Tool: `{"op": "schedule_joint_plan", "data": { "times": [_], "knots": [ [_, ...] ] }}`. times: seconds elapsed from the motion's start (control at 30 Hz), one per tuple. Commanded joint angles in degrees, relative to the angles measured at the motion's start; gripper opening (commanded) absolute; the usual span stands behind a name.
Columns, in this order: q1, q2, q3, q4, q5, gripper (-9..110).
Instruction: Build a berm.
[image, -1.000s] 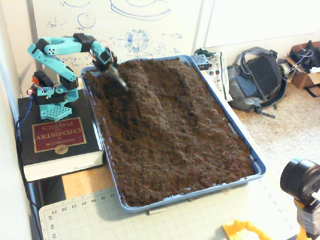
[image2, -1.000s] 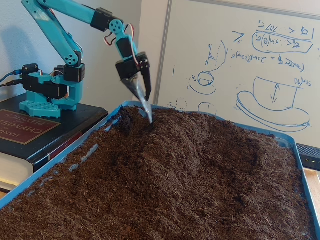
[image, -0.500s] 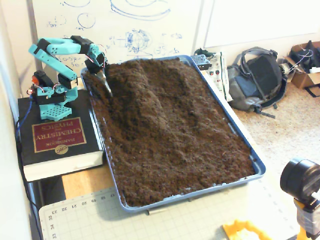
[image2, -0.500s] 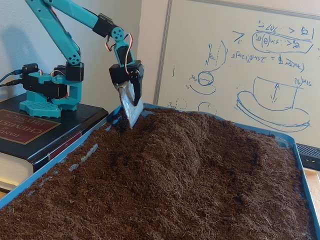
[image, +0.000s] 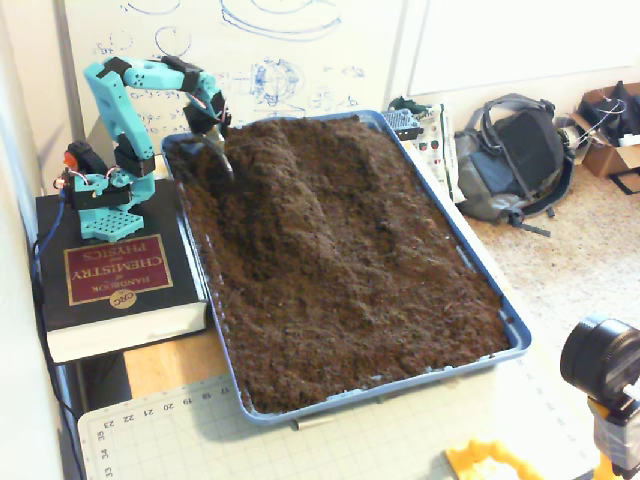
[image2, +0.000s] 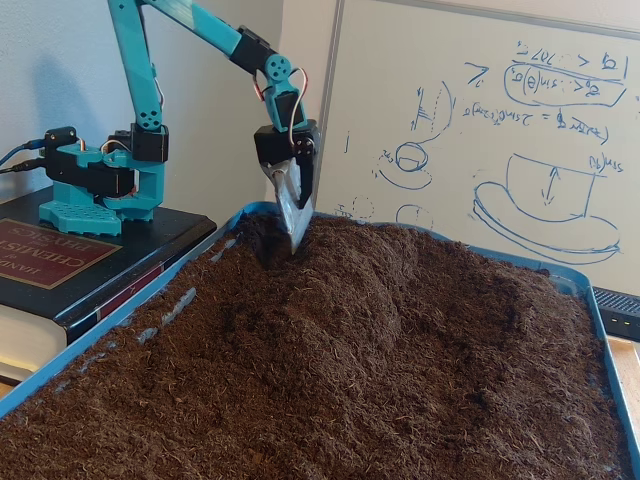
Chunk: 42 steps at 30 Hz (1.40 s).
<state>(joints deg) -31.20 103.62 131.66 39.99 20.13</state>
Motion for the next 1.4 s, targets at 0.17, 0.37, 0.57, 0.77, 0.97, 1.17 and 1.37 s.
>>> {"op": "schedule_joint_plan", "data": {
  "times": [0.17,0.37,0.57,0.77,0.97,1.17,1.37],
  "knots": [
    [5.8,-0.6,-7.1,-1.1,-0.4,0],
    [7.7,-0.7,-7.3,-1.1,-0.5,0],
    [8.6,0.2,-7.5,-1.1,-0.6,0],
    [8.6,-0.8,-12.1,-1.1,-0.6,0],
    [8.6,-0.8,-14.2,-1.1,-0.6,0],
    [9.8,0.6,-14.4,-1.1,-0.6,0],
    [11.3,10.1,-13.2,-0.1,-5.2,0]
  ]
}}
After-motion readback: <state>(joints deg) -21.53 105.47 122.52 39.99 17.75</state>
